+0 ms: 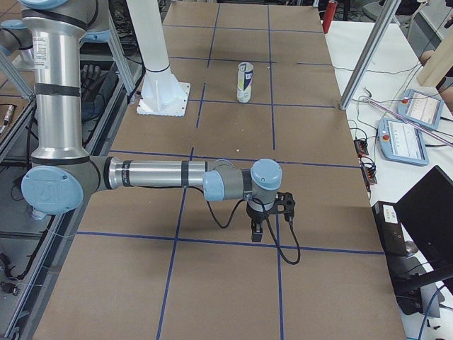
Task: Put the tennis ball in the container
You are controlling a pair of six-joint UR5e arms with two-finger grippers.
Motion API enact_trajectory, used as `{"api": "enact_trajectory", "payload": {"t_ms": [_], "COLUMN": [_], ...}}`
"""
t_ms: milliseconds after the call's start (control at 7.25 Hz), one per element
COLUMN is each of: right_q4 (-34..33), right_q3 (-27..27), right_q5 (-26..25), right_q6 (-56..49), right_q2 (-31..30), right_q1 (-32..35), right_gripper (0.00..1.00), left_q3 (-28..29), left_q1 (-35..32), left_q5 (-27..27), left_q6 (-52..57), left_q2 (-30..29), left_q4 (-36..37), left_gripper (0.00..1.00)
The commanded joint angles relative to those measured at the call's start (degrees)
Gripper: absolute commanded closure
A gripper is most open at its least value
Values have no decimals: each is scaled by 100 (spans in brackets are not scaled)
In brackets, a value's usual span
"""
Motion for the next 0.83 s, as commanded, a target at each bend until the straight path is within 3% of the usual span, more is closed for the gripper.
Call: {"api": "enact_trajectory", "payload": {"t_ms": [0,276,690], "right_q4": [0,0,0], "right_q3": [0,0,0], "right_q5": [0,0,0], "right_q6": [0,0,0], "right_q2": [0,0,0], "right_q1": [0,0,0], "right_gripper": [0,0,0], "left_q3": [-138,-557,-1813], "left_q1": [3,221,1589], "left_q5": [20,20,-41], "left_q6": [142,21,-2932], "left_q2": [-99,-425,-1205], "left_q4": [-26,18,106], "left_gripper": [0,0,0]}}
